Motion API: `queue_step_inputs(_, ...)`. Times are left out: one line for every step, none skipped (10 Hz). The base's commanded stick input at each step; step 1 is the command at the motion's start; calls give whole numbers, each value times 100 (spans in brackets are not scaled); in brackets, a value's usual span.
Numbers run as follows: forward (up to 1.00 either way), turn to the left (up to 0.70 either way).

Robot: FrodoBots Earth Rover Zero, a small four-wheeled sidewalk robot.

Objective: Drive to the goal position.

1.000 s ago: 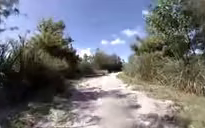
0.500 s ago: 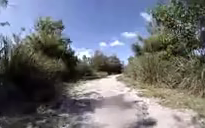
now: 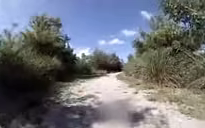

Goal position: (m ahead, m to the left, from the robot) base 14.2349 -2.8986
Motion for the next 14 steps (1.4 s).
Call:
queue_step_inputs(85,0)
queue_step_inputs(85,0)
queue_step_inputs(85,0)
queue_step_inputs(85,0)
queue_step_inputs(85,0)
queue_step_inputs(85,0)
queue_step_inputs(85,0)
queue_step_inputs(85,0)
queue_step_inputs(85,0)
queue_step_inputs(85,0)
queue_step_inputs(85,0)
queue_step_inputs(85,0)
queue_step_inputs(85,0)
queue_step_inputs(85,0)
